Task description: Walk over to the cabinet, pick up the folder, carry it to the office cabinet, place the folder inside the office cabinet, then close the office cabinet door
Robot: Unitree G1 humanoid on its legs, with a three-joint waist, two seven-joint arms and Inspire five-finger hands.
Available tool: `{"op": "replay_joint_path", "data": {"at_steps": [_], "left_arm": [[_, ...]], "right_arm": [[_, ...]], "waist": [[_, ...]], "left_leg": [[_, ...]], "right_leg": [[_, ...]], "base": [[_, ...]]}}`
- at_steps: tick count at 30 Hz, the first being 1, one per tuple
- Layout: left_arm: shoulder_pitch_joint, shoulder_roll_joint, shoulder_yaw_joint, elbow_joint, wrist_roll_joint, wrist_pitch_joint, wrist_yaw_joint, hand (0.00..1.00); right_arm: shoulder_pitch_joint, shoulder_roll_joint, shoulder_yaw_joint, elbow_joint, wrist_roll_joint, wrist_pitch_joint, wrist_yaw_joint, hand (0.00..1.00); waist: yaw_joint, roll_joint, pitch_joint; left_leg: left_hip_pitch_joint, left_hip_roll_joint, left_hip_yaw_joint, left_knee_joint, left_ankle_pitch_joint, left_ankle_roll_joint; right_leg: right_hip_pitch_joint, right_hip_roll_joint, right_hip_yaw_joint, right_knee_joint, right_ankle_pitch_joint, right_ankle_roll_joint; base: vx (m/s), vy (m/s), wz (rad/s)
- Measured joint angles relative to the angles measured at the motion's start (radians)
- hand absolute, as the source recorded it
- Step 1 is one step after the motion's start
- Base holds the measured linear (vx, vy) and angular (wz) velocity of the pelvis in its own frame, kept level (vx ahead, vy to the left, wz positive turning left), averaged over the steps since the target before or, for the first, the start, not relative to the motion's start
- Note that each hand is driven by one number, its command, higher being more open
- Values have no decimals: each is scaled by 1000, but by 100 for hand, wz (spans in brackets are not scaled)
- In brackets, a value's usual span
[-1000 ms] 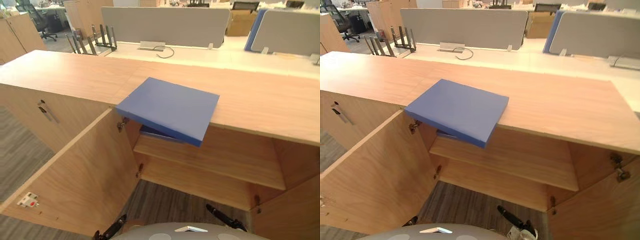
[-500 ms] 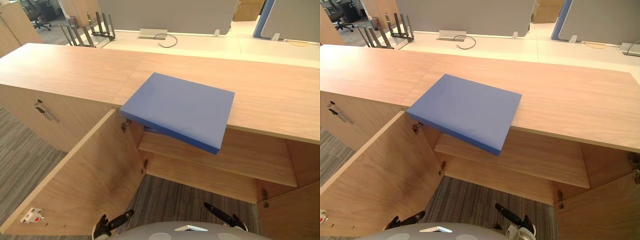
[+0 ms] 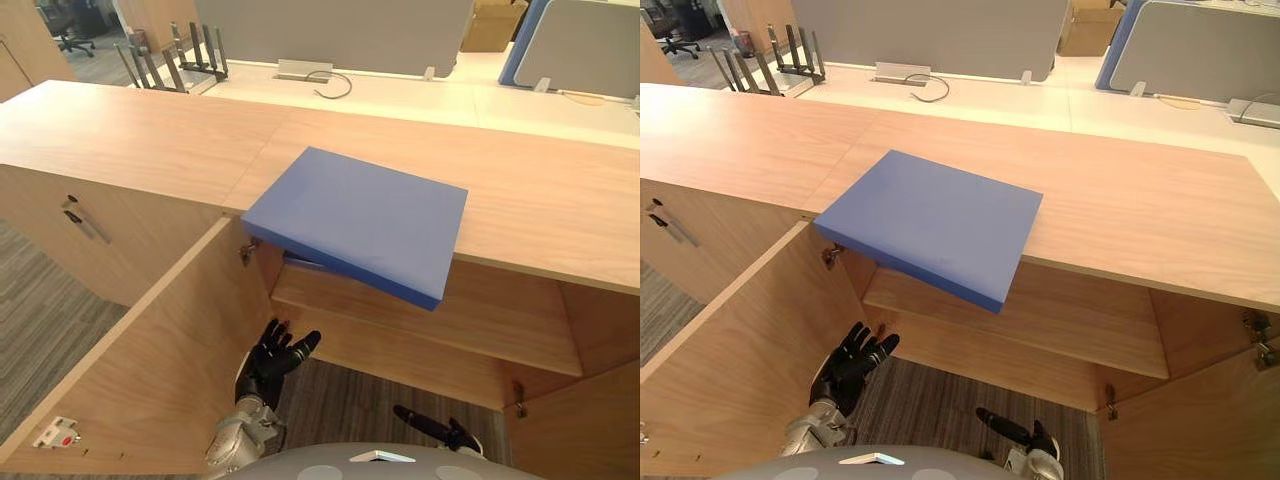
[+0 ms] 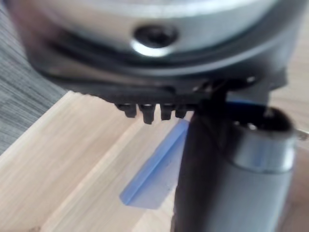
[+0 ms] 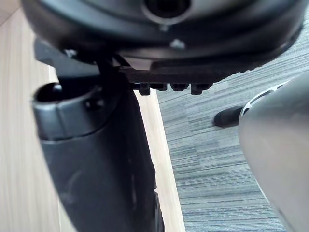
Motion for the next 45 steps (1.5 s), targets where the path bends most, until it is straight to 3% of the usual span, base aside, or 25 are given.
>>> {"op": "replay_joint_path", "data": {"at_steps": [8,15,20,25,33,38,41,45], "left_arm": [[113,11,-5,-199,3,5,-1,100],[144,-40,41,-268,77,5,46,100],[145,-115,139,-398,214,4,168,100],[156,-187,156,-486,361,4,281,100],[164,-197,212,-604,577,6,479,100],[160,-191,159,-699,726,1,568,100],[74,-134,42,-699,814,-5,612,100],[-32,-90,-8,-699,922,-39,612,100]], "right_arm": [[3,1,-1,-2,-4,5,3,100],[41,11,1,-50,-4,8,8,100],[69,32,30,-84,-4,10,-3,100],[75,55,29,-86,-3,9,-15,100],[75,79,39,-97,-3,6,-48,100],[75,79,44,-93,-3,6,-58,100],[63,57,88,-44,-7,3,-63,100],[20,29,98,33,-10,0,-64,100]], "waist": [[4,-1,-1],[26,-13,-9],[40,-41,-20],[53,-65,-17],[59,-82,-27],[57,-82,-37],[56,-80,-65],[50,-61,-74]], "left_leg": [[13,-1,-12,-19,10,0],[18,-10,-30,-30,22,5],[3,-11,-73,-27,33,3],[-4,-8,-99,-14,34,2],[-4,-6,-110,-11,35,0],[-9,-4,-112,-12,35,-2],[-37,-5,-119,-3,36,-3],[-41,-3,-98,5,35,-5]], "right_leg": [[18,0,-15,0,-1,-1],[32,-12,-45,0,-1,-1],[45,-14,-80,5,-7,2],[47,-15,-100,31,-25,3],[50,-13,-110,41,-31,2],[47,-11,-109,40,-31,1],[29,-9,-108,38,-31,0],[10,-7,-77,40,-29,0]], "base": [[-9,-6,5],[-23,3,10],[-38,-15,23],[-25,-4,14],[-7,5,4],[-3,1,1],[-5,4,4],[-6,15,-17]]}}
